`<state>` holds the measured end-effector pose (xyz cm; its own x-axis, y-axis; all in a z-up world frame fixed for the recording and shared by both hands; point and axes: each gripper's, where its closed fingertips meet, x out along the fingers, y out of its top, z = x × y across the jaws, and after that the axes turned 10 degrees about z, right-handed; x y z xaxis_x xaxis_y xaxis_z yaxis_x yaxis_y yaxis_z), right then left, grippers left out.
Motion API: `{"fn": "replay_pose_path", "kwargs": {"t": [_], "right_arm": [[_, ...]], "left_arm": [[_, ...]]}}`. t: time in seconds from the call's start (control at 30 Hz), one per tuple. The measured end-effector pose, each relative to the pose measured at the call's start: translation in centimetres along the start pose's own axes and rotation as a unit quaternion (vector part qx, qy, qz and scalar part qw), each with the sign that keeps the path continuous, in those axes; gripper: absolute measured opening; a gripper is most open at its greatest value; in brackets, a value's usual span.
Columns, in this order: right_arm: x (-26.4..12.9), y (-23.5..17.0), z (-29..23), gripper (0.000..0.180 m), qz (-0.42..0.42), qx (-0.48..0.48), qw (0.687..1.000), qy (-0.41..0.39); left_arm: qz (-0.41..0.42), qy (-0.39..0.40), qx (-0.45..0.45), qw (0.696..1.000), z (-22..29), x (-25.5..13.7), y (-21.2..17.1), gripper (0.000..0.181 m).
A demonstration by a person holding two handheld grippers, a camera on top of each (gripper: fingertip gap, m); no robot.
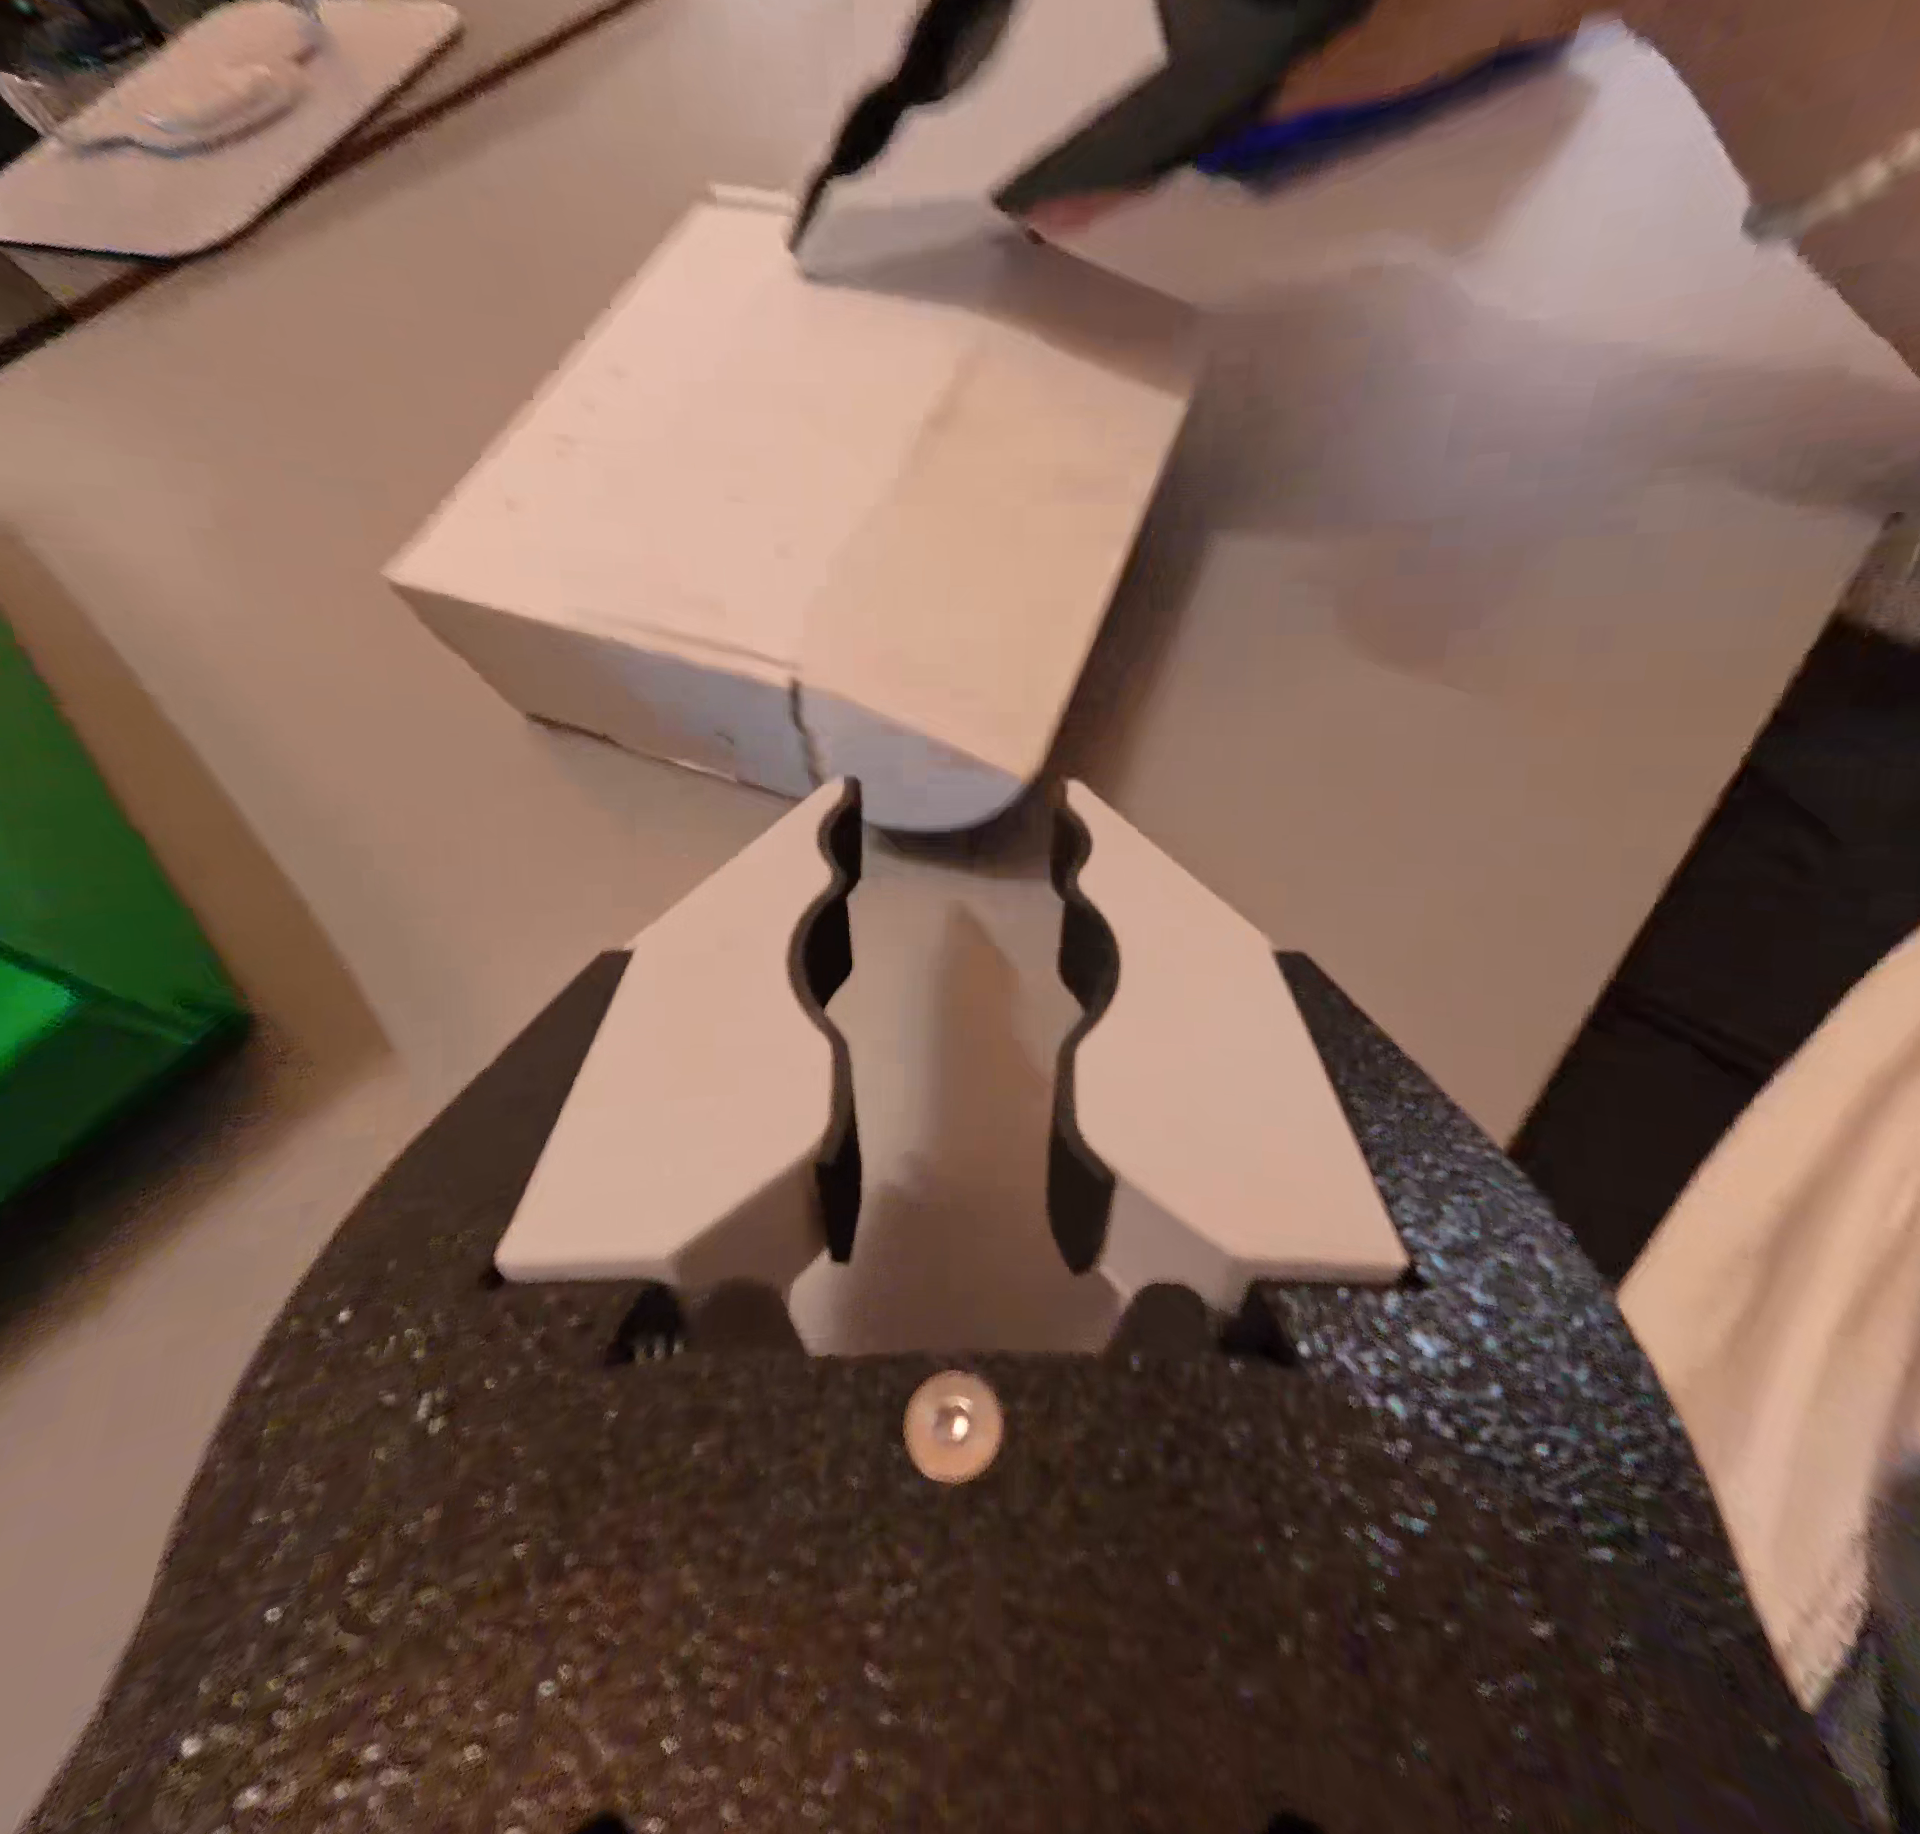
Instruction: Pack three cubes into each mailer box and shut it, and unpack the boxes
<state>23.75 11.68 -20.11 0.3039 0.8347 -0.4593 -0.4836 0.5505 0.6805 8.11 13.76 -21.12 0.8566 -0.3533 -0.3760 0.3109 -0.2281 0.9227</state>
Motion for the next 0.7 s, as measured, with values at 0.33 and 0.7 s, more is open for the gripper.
{"fn": "replay_pose_path", "kwargs": {"t": [0.33,0.7], "right_arm": [[0.0,0.0,0.0,0.0,-0.017,-0.004,1.0,0.012],[0.1,-0.1,0.0,0.0,-0.021,-0.014,1.0,-0.005]], "left_arm": [[-0.066,0.116,0.019,0.991,-0.1,1.7,-2.8,0.042],[-0.052,0.106,-0.028,0.993,0.2,2.5,-2.2,0.021]]}}
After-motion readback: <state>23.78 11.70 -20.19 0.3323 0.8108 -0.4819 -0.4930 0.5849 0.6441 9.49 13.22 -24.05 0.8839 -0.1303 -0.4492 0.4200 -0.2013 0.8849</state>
